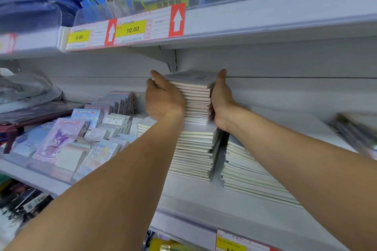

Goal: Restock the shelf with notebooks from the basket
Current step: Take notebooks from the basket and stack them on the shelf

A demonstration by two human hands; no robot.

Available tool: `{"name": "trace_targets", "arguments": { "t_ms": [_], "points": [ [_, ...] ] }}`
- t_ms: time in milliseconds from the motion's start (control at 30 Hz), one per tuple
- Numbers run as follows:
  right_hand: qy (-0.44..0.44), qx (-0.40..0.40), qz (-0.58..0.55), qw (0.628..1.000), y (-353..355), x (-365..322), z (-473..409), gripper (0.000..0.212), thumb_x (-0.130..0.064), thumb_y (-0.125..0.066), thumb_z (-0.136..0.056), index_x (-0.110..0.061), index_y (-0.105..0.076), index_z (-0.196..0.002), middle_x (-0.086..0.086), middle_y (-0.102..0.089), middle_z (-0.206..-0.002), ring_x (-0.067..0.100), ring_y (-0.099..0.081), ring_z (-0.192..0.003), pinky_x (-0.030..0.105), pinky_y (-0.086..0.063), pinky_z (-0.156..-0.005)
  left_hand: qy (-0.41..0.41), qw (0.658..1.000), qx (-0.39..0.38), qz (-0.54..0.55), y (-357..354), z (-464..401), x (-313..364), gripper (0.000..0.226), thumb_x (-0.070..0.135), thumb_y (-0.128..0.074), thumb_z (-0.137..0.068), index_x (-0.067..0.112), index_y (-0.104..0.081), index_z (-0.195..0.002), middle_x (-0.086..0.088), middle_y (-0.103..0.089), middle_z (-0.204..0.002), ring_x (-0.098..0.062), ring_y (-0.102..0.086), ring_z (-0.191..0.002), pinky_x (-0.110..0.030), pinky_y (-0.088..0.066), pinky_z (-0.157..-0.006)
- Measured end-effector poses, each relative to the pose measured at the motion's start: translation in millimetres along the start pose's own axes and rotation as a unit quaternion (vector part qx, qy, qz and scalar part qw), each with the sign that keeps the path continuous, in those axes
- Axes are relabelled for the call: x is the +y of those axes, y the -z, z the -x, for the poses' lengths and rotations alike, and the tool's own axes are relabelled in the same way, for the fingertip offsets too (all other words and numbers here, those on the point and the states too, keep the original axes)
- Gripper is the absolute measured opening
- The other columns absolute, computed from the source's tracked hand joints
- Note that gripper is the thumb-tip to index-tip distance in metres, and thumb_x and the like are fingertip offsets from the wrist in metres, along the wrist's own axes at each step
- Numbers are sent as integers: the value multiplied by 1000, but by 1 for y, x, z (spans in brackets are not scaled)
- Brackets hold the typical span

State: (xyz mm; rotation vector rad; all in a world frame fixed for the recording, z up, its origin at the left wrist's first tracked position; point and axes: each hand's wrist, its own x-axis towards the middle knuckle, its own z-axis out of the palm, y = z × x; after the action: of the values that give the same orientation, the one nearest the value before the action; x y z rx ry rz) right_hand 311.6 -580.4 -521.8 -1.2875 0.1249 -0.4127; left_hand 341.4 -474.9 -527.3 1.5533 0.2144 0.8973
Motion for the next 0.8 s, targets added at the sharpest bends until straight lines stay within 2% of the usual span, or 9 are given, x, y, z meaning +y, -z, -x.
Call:
{"name": "trace_targets", "arguments": {
  "t_ms": [67,100,233,333,400,533,633,733,800],
  "points": [
    [-12,5,29,1000,-4,-6,0,39,-69,-17,-99,-37,-39,-100,-7,-36,-126,15,-43,-115,32,-41,-99,-4,999,-18,-29,0,1,0,65,62,-9,-97,22,-53,-122,-9,-67,-113,-34,-60,-105,-41,-41,-84],
    [-20,7,21,1000,-5,-7,-1,36,-71,-19,-98,-39,-34,-98,-6,-36,-123,16,-44,-113,32,-41,-97,-5,999,-23,-38,0,1,0,65,62,-10,-97,21,-48,-130,-11,-64,-119,-35,-58,-109,-43,-41,-87],
    [-48,-1,-76,996,-4,-3,-1,54,-85,-32,-84,-40,-23,-112,-13,-30,-117,12,-36,-109,30,-31,-90,22,999,-7,-33,1,1,3,64,62,-16,-97,21,-42,-138,-10,-55,-135,-32,-50,-121,-45,-37,-98],
    [-40,32,-110,993,-10,-4,-1,82,-84,-39,-83,-34,-28,-147,-12,-26,-154,14,-28,-141,43,-22,-116,34,999,16,-14,1,2,4,63,63,-18,-97,22,-45,-137,-7,-55,-135,-29,-48,-123,-44,-36,-101],
    [-17,79,-116,990,-15,-5,1,94,-79,-42,-86,-32,-7,-160,-4,-17,-166,21,-20,-151,47,-16,-123,40,999,24,-1,-2,0,1,63,63,-18,-97,22,-47,-135,-7,-57,-132,-28,-48,-122,-45,-37,-102],
    [-31,64,-126,989,-16,-4,14,98,-86,-40,-80,-27,-27,-157,3,-31,-161,23,-33,-147,46,-26,-121,51,998,6,40,-6,-6,-6,67,64,-15,-95,17,-54,-125,-6,-62,-116,-27,-54,-109,-37,-36,-85],
    [-58,12,36,998,-6,-5,28,110,-96,-18,-70,-24,-45,-149,8,-46,-153,30,-46,-138,49,-35,-116,83,994,-14,71,-1,-4,-4,71,68,-16,-94,17,-54,-125,3,-55,-102,-21,-52,-98,-33,-31,-81],
    [-14,-13,251,968,17,-4,46,73,-72,-36,-92,-13,-65,-124,10,-69,-121,28,-66,-106,42,-51,-99,152,977,-116,96,16,-16,3,75,68,-20,-95,15,-45,-141,-3,-54,-132,-23,-50,-115,-32,-30,-94],
    [26,-28,288,957,34,-2,51,43,-50,-56,-93,-10,-72,-97,12,-75,-98,25,-70,-83,41,-56,-88,198,945,-217,143,39,-30,6,69,64,-29,-95,15,-49,-139,-7,-57,-136,-26,-55,-118,-36,-40,-103]
  ]
}}
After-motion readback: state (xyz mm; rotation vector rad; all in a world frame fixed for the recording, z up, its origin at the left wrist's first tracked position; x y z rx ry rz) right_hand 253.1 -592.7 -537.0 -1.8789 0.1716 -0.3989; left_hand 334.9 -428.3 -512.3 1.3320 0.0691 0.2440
